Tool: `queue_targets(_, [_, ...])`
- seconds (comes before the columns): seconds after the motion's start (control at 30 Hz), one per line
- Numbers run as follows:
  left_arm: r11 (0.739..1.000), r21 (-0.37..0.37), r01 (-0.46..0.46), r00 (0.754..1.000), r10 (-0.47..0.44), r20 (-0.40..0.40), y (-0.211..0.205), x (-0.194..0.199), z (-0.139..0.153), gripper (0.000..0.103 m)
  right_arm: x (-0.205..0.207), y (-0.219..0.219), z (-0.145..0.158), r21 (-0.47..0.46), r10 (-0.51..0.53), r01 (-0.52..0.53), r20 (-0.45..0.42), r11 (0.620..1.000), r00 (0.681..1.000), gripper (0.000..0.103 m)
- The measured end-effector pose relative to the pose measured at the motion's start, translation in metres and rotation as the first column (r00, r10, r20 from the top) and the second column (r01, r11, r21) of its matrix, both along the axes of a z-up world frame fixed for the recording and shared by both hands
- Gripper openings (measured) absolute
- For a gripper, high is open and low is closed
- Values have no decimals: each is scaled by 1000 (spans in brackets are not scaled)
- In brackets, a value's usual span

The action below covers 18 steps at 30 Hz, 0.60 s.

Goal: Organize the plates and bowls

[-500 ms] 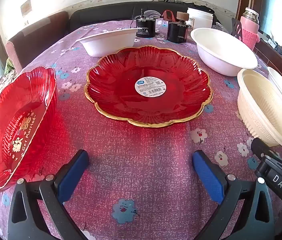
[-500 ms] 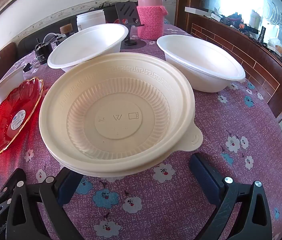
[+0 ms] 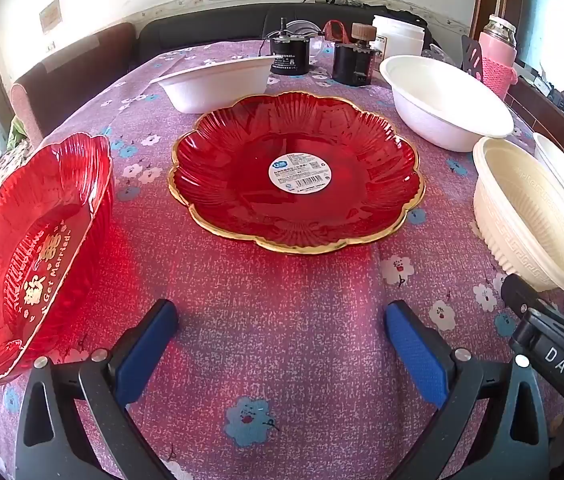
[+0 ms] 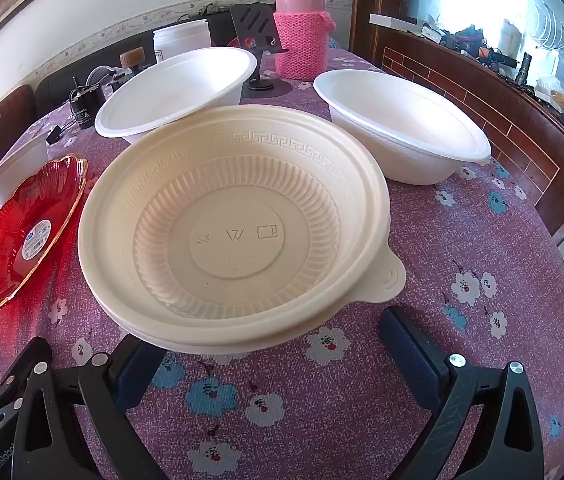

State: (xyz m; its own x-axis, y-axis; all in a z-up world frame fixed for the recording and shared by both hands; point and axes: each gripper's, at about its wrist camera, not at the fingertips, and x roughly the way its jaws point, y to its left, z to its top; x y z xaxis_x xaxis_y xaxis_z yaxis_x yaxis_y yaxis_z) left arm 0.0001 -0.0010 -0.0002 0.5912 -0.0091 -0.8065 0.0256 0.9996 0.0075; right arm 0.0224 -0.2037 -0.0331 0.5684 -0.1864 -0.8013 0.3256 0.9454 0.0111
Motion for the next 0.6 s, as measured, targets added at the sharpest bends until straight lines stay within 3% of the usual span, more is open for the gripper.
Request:
queue_targets(0.33, [1000, -1, 1, 1000, -1, -5, 0, -4, 1, 103, 0, 0, 0, 0, 0, 0, 0, 1000, 1000, 102])
queue_targets(0.6, [997, 1, 73, 996, -73, -54, 2, -9, 1, 103, 0, 0, 0, 0, 0, 0, 0, 1000, 1000, 102])
